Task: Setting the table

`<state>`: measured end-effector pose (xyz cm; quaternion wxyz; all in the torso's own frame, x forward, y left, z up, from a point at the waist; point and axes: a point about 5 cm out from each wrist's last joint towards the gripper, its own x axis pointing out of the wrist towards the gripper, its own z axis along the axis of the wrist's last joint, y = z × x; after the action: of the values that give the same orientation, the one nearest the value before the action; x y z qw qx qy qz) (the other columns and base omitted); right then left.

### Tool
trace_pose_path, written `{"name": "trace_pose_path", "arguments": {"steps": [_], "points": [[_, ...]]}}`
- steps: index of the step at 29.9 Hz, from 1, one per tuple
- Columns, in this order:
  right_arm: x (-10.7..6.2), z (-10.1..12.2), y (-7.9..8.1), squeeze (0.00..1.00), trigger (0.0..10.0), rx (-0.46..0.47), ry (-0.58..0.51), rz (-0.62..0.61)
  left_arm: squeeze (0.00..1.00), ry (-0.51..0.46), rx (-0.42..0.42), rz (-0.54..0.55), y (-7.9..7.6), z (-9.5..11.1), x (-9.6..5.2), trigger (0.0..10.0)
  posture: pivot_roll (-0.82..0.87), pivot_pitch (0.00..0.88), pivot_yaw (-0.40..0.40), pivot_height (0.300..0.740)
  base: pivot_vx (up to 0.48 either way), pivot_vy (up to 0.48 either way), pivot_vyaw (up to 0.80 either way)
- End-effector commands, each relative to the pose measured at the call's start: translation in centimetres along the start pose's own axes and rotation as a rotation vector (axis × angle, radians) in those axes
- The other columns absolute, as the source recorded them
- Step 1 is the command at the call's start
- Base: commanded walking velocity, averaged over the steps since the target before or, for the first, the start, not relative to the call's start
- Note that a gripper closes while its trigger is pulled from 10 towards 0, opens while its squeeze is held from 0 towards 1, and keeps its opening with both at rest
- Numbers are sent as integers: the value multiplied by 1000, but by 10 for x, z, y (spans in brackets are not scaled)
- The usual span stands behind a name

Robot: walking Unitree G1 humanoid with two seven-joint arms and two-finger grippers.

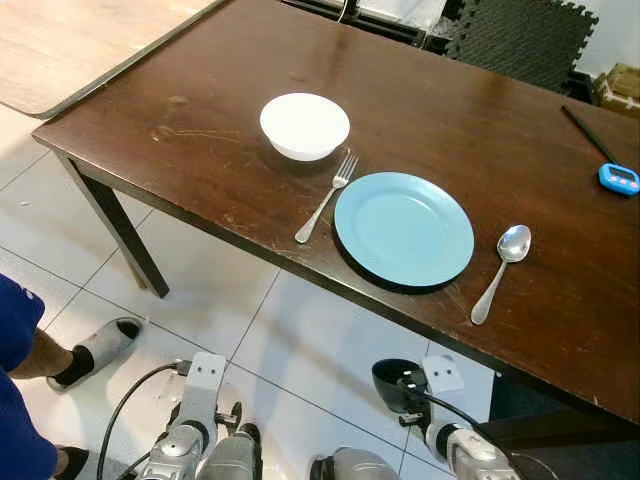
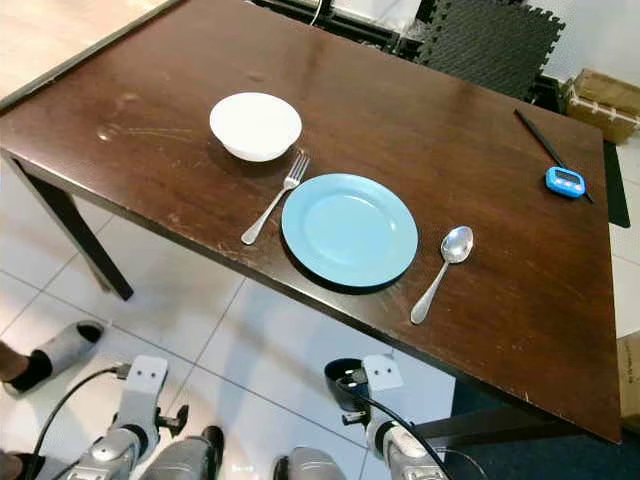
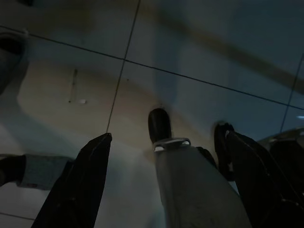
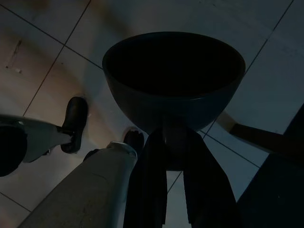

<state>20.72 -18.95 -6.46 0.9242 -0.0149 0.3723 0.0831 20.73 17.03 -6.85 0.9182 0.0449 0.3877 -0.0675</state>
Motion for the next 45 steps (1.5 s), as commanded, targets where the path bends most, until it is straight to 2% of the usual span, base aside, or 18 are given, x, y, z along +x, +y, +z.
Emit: {"name": "trace_pose_path", "arguments": {"steps": [1, 5, 8, 17, 25, 26, 27, 28, 31, 34, 36, 37, 40, 44, 45], "points": [[-3, -9, -1, 0, 10000, 21, 27, -14, 0, 28, 15, -30, -6, -8, -1, 10000, 29, 100, -41, 740, 0, -480, 0], [-3, -9, -1, 0, 10000, 22, 27, -15, 0, 32, 33, -31, -7, -9, -2, 10000, 30, 99, -41, 740, 0, -480, 0], [-3, -9, 0, 0, 10000, 22, 26, -12, 0, 41, -14, -13, -5, -11, -2, 10000, 30, 98, -42, 740, 0, 0, 0], [-2, -9, 4, 0, 10000, 15, 23, 13, 0, 45, -13, -21, -5, -12, -2, 10000, 29, 94, -47, 740, 0, 0, 0], [-1, -7, 15, 0, 10000, -30, 29, 169, 0, 55, -12, -25, -5, -17, -4, 10000, 28, 87, -52, 740, 0, 0, 0], [-3, -6, 25, 0, 10000, -111, 21, 306, 0, 57, 5, -29, -5, -18, -4, 10000, 30, 83, -58, 740, 0, 0, 0], [-4, -4, 29, 0, 10000, -149, 7, 394, 0, 60, 19, -35, -5, -18, -5, 10000, 30, 83, -58, 740, 0, 0, 0], [-4, -4, 29, 0, 10000, -149, 7, 394, 0, 60, 19, -35, -5, -18, -5, 10000, 30, 83, -58, 740, 0, 0, 0], [-9, 4, 34, 0, 10000, -210, -40, 559, 0, 64, 43, -42, -5, -20, -5, 10000, 34, 81, -66, 740, 0, 0, 0], [-17, 22, 34, 0, 10000, -218, -114, 733, 0, 64, 64, -40, -3, -22, -7, 10000, 32, 83, -66, 740, 0, 0, 0], [-22, 33, 35, 0, 10000, -218, -148, 808, 0, 66, 63, -39, -1, -23, -7, 10000, 29, 86, -64, 740, 0, 0, 0], [-22, 33, 35, 0, 10000, -218, -148, 808, 0, 66, 63, -39, -1, -23, -7, 10000, 29, 86, -64, 740, 0, 0, 0], [-41, 57, 38, 0, 10000, -245, -186, 979, 0, 65, 57, -33, 1, -24, -8, 10000, 28, 89, -63, 740, 0, 0, 0], [-64, 72, 41, 0, 10000, -305, -178, 1156, 0, 65, 55, -32, 1, -25, -8, 10000, 30, 94, -62, 740, 0, 0, 0], [-64, 72, 41, 0, 10000, -305, -178, 1156, 0, 65, 55, -32, 1, -25, -8, 10000, 30, 94, -62, 740, 0, 0, 0]]}}
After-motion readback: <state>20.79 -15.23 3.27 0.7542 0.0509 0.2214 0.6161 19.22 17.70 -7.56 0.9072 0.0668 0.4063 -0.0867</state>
